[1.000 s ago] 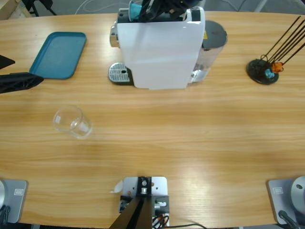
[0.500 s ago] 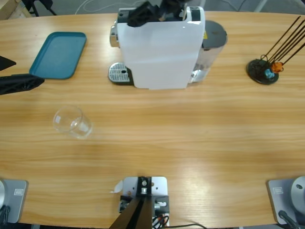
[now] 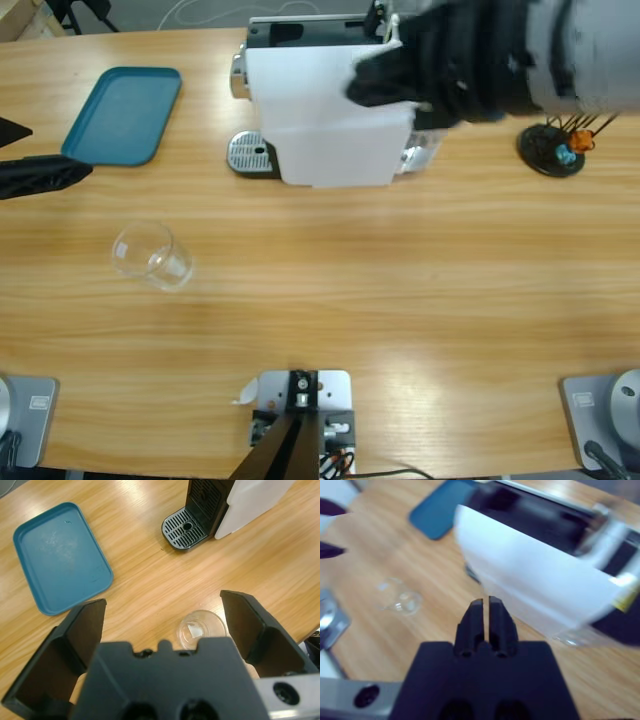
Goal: Pour coffee
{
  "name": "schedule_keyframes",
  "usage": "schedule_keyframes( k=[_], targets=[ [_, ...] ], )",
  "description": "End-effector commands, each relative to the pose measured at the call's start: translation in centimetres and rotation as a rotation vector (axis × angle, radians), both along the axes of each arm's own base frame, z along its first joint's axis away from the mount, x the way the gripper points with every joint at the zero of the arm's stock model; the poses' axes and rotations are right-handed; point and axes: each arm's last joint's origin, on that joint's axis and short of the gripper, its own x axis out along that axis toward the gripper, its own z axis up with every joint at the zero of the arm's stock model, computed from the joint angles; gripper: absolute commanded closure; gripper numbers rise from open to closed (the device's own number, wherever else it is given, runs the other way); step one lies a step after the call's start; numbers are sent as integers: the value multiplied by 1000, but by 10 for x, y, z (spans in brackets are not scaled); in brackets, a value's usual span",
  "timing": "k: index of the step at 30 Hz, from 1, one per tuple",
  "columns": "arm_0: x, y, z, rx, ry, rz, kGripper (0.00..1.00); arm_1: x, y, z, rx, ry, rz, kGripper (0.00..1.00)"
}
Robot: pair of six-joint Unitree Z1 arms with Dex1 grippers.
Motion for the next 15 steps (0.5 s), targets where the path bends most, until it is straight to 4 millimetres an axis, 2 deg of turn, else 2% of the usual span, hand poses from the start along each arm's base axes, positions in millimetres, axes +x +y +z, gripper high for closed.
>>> schedule_keyframes(
  k=[1, 4, 8, 10, 12, 15],
  targets=[
    [-17, 20, -6, -1, 22, 6, 0, 14, -36, 17, 86, -157, -445, 1000],
    [-24, 27, -3, -10, 17, 6, 0, 43, -36, 32, 240, -187, -563, 1000],
    [-27, 30, -3, -9, 19, 7, 0, 70, -14, 53, 391, -160, -581, 1000],
    [-25, 29, -4, -8, 26, 12, 0, 80, 1, 51, 475, -80, -558, 1000],
    [-24, 27, -4, -4, 30, 12, 0, 87, 13, 44, 484, -35, -519, 1000],
    [-24, 27, -5, -3, 31, 12, 0, 91, 19, 36, 464, -16, -509, 1000]
  ],
)
